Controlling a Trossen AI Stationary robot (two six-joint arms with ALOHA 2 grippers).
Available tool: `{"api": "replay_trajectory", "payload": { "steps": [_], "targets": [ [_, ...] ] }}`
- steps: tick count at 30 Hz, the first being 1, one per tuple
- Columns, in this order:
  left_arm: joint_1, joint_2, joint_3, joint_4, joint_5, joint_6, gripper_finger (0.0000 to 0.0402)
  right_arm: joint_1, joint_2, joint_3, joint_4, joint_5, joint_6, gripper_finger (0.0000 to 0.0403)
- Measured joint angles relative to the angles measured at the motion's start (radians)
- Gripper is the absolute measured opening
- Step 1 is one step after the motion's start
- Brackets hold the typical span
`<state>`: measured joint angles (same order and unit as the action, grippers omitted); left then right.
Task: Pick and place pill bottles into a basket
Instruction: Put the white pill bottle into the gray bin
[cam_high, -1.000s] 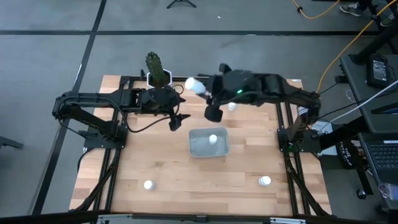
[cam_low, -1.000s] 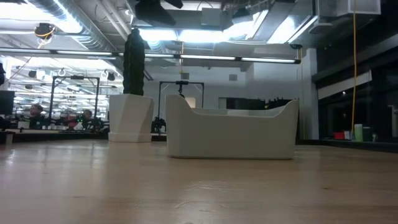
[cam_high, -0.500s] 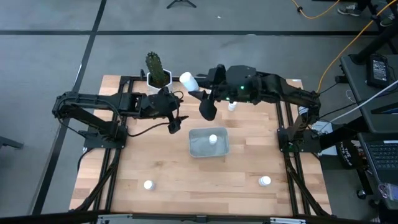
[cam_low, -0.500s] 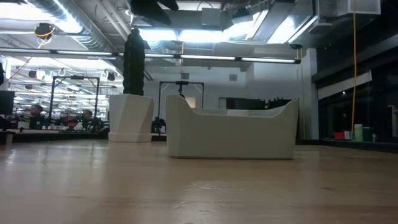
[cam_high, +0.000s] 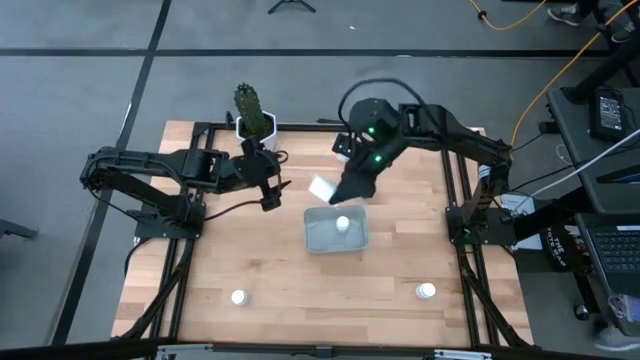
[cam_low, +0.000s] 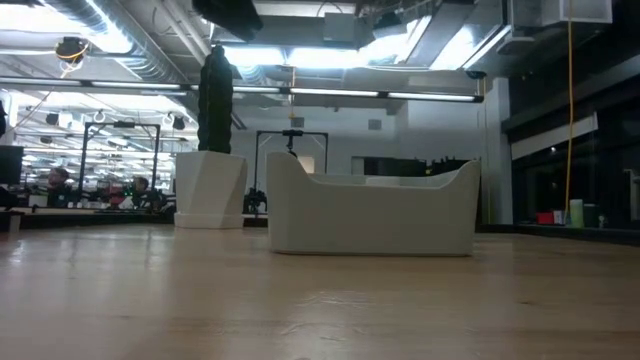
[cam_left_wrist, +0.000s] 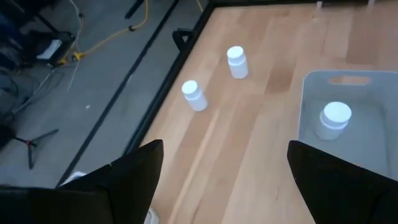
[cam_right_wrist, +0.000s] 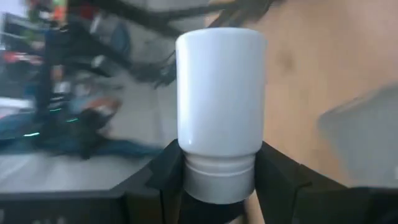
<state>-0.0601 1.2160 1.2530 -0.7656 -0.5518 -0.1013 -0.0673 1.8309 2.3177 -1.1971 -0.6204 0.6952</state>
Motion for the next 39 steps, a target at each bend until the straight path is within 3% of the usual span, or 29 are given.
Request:
{"api": "replay_trajectory", "payload": {
  "steps": [5,10,18,28,39],
  "targets": [
    [-0.002,0.005,0.0,0.042,0.001,0.019,0.0336,-0.002,0.011,0.0,-0.123,-0.146,0.049,0.0151],
    [-0.04,0.005,0.0,0.086,0.054,0.056,0.0336,-0.008,0.06,0.0,-0.381,-0.177,-0.099,0.0151],
    [-0.139,0.018,0.0,0.178,0.328,0.158,0.0337,-0.021,0.148,-0.035,-0.37,-0.341,-0.18,0.0151],
    [-0.163,0.035,0.0,0.195,0.31,0.089,0.0368,-0.027,0.162,-0.234,-0.281,-0.403,-0.255,0.0151],
    [-0.161,0.146,0.035,0.298,0.397,0.114,0.0368,-0.061,0.161,-0.246,-0.104,-0.371,-0.191,0.0151]
  ]
}}
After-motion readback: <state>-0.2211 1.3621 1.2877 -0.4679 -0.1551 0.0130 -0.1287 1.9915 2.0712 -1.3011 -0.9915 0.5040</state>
